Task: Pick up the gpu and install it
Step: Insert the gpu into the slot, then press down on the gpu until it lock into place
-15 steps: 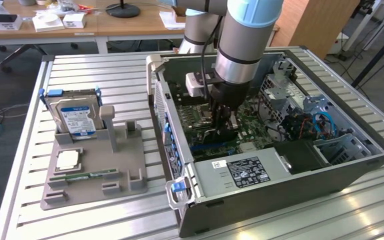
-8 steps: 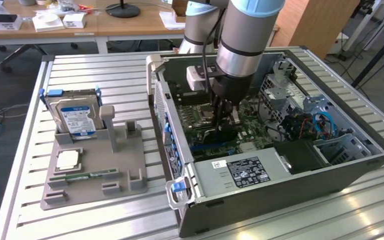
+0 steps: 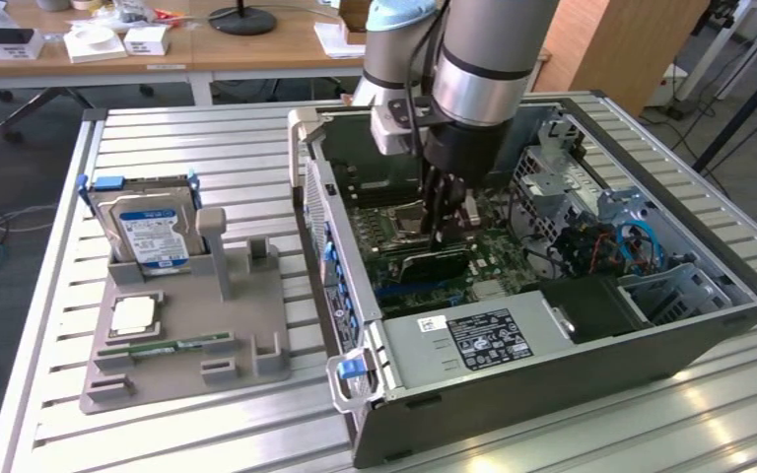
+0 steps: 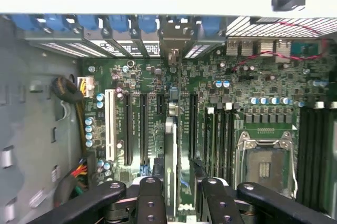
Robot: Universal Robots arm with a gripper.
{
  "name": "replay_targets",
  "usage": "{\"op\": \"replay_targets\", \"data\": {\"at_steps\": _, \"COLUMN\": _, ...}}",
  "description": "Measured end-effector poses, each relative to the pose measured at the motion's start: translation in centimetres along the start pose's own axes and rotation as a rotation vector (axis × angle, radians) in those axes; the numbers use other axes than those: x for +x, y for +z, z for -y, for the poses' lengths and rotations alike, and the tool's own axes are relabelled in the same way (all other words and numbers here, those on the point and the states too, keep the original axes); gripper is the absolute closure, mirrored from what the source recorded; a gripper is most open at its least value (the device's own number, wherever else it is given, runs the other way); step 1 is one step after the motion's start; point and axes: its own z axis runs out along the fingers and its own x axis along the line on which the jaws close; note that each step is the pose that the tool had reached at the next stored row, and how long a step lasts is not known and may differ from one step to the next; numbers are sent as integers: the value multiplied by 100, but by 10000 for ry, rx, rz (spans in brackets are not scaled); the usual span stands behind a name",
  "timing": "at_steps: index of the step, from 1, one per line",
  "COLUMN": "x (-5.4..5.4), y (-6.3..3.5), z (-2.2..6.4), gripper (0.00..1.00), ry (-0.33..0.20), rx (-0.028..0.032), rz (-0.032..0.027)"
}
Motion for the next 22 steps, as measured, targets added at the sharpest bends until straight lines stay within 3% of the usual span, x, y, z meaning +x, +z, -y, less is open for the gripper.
{"op": "replay_targets", "data": {"at_steps": 12, "x": -17, "y": -373, "z": 5, "gripper": 67, "ry": 0, "rx": 0, "rz": -41}}
{"op": "replay_targets", "data": {"at_steps": 22, "x": -17, "y": -377, "z": 5, "gripper": 67, "ry": 0, "rx": 1, "rz": -41}}
